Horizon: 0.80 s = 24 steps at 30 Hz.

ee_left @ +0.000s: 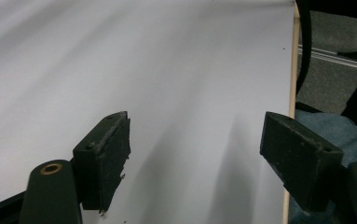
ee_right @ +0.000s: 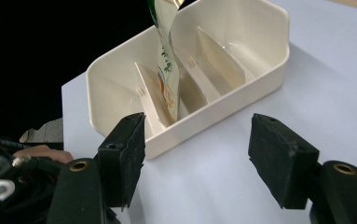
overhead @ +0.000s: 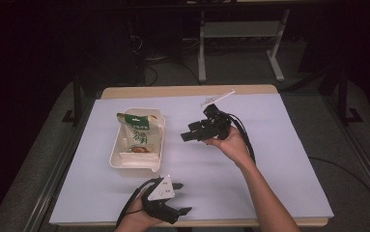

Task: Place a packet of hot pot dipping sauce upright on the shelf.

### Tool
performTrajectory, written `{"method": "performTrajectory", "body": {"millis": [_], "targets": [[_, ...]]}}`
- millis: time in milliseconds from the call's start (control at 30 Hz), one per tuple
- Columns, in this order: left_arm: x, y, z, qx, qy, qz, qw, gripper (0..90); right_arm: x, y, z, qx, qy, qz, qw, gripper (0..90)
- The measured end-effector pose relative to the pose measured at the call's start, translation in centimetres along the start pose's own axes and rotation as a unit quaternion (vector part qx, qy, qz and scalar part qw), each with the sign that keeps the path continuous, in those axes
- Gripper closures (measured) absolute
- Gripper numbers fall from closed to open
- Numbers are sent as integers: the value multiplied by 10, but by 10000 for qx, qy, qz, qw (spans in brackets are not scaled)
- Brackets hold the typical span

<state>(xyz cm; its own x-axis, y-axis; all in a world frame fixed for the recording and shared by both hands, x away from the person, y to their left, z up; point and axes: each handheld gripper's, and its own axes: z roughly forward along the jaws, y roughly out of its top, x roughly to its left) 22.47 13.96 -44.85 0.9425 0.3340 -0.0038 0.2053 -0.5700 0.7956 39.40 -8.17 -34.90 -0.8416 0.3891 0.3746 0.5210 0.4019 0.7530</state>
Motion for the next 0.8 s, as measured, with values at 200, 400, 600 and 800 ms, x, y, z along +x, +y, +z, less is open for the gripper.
{"method": "performTrajectory", "body": {"millis": [200,400,600,800], "targets": [[1,0,-2,-61,40,-33,10000,246,0,-10,-9,-18,2,46,10000,349],[1,0,0,-15,6,-25,10000,245,1,-19,-17,12,-15,85,10000,343],[1,-1,0,-21,5,-45,10000,243,0,-31,-26,6,-68,114,9999,342],[2,-1,-1,-26,18,-49,10000,239,1,-40,-33,21,-103,127,9999,338]]}}
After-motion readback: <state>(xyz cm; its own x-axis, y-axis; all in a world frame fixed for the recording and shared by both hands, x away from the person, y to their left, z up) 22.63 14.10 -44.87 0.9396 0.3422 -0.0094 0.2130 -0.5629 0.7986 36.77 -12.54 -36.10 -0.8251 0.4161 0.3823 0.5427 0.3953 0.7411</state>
